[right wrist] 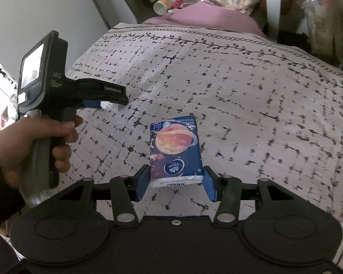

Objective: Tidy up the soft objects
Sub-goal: 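Close the left tool on the white tissue while the right tool grasps the Vinda pack, then carry the white tissue and Vinda pack into the box and open both tools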

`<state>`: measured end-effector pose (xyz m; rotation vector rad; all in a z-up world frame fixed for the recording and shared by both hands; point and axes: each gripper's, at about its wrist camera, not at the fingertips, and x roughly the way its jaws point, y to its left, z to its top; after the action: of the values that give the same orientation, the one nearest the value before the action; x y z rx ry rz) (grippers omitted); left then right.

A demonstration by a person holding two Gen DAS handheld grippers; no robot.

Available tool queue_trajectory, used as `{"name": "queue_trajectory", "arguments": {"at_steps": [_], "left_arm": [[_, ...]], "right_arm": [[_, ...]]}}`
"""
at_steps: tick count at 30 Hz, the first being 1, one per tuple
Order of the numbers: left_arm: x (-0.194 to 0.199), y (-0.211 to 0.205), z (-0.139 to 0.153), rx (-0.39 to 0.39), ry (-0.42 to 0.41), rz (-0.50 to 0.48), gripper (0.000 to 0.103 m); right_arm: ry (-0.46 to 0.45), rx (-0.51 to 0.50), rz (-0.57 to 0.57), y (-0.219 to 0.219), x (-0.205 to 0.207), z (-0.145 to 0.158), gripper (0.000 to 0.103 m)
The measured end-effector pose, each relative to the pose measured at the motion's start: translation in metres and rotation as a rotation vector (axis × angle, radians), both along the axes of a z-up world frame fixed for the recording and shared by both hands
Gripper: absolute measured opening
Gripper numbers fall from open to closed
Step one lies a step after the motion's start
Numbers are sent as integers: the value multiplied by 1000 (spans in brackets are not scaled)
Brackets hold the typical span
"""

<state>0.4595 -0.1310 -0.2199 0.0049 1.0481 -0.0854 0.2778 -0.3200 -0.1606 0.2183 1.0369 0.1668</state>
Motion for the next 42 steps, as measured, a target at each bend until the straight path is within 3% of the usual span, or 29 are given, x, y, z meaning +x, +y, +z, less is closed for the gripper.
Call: {"name": "queue_trajectory", "arguments": {"at_steps": [8, 20, 42], "left_arm": [[-15, 1, 24, -43, -5, -2, 44], [-74, 17, 57, -86, -6, -7, 44], [-166, 98, 116, -149, -50, 157, 44]], "right_arm": [[-5, -13, -37, -4, -9, 8, 48], [-51, -24, -73, 1, -29, 27, 48], [-160, 18, -32, 35, -64, 70, 48]]}}
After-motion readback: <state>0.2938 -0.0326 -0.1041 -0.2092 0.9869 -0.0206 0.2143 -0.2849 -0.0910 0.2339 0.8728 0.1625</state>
